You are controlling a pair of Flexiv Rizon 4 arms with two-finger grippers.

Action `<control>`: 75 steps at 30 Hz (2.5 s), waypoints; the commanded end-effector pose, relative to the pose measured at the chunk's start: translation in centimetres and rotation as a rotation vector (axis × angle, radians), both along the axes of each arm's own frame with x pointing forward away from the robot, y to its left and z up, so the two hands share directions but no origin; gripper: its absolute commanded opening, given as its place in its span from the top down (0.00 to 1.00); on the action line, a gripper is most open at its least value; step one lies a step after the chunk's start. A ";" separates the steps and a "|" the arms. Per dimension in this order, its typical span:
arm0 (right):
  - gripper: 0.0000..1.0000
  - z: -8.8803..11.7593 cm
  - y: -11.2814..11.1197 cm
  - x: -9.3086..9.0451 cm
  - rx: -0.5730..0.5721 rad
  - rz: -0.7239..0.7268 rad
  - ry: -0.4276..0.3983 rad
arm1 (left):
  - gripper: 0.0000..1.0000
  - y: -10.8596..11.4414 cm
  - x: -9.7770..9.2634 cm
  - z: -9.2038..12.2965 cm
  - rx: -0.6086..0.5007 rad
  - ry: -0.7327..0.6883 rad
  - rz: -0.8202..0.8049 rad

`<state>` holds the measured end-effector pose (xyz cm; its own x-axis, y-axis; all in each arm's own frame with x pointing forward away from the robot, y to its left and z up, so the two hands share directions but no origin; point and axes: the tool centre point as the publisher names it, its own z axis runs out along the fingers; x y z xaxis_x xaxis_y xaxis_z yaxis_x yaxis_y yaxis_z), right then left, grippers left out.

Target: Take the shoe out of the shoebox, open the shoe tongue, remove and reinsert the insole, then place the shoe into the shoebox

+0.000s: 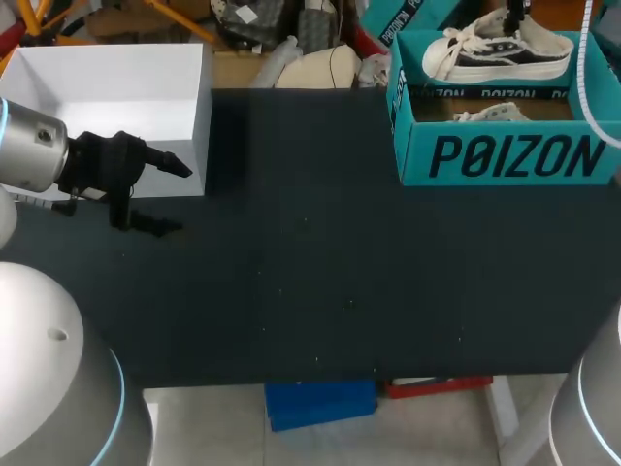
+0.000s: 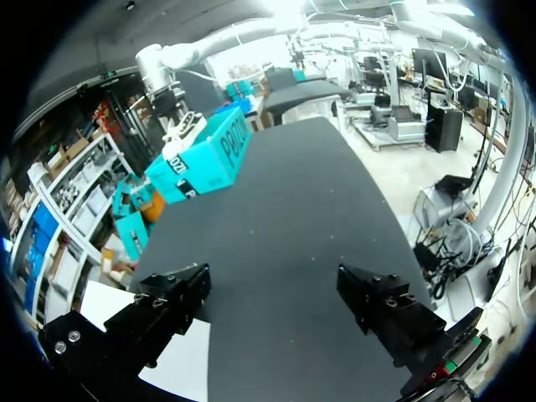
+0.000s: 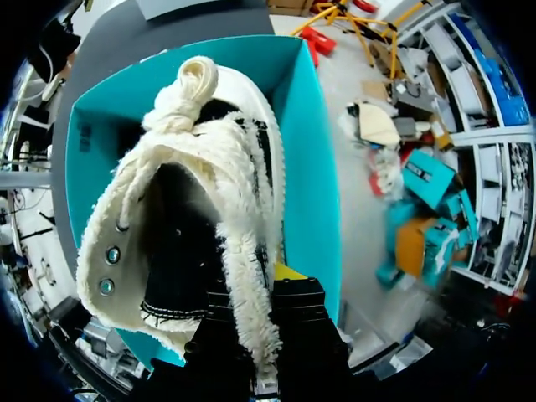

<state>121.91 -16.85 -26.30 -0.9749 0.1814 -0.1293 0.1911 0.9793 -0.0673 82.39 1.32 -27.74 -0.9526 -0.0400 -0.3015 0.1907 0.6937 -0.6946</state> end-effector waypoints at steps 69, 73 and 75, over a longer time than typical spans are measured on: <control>0.55 6.7 8.9 -12.6 -0.032 -0.135 -0.110 | 0.00 -0.1 0.0 -0.2 0.002 -0.004 0.004; 0.54 7.6 11.8 -15.9 -0.024 -0.164 -0.126 | 0.00 -0.1 0.0 -0.2 0.002 -0.004 0.004; 0.54 7.8 13.5 -17.5 -0.014 -0.175 -0.128 | 0.00 -0.1 0.0 -0.2 0.002 -0.004 0.004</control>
<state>111.78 -6.46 -20.47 -0.9311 0.3582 -0.0696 0.3616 0.9312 -0.0456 82.39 1.32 -27.74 -0.9526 -0.0400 -0.3015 0.1907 0.6937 -0.6946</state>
